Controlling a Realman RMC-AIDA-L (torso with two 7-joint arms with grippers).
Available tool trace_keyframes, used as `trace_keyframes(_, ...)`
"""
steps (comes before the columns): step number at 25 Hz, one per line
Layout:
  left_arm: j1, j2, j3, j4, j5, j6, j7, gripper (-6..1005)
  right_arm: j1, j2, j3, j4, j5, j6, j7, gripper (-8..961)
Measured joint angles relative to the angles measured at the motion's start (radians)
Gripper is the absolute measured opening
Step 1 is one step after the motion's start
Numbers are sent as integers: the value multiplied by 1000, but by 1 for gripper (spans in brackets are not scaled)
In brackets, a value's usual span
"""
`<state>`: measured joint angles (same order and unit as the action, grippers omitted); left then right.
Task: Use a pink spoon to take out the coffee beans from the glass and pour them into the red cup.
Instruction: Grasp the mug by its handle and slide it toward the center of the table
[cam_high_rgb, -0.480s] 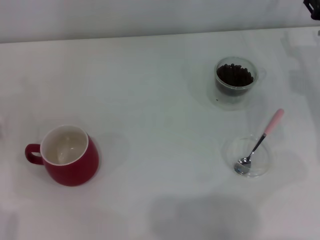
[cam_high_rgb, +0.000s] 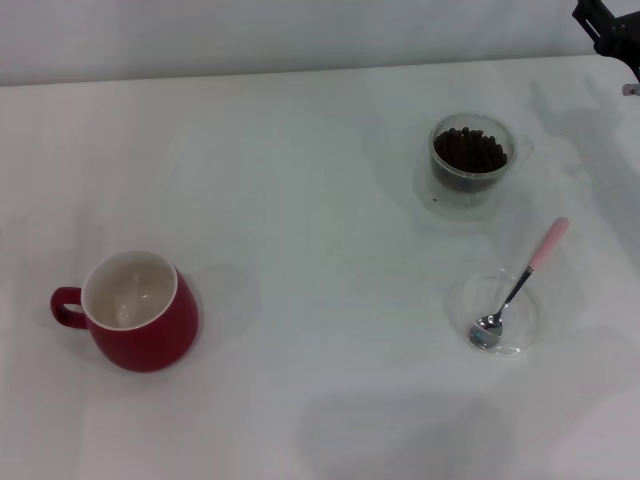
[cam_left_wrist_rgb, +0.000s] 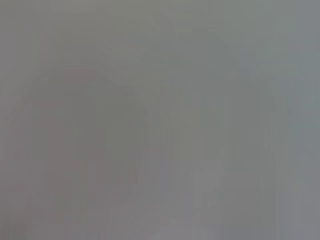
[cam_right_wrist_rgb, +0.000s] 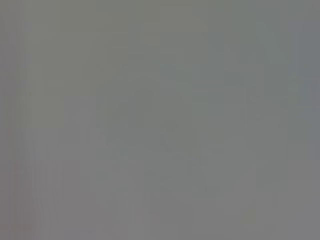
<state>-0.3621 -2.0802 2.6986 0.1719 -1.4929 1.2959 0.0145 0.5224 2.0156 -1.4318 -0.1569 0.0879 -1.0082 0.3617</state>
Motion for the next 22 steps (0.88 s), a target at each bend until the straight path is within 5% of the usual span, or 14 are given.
trace_keyframes(10, 79, 6, 2, -18, 148, 173, -228, 888, 2, -3, -2, 0, 0, 14, 2, 868)
trace_keyframes(14, 124, 7, 3, -157, 355, 312, -455, 887, 0, -4, 0, 4, 7, 16, 2, 868)
trace_keyframes(22, 207, 8, 5, -357, 549, 472, -553, 887, -2, -7, 2, 7, 9, 18, 3, 868)
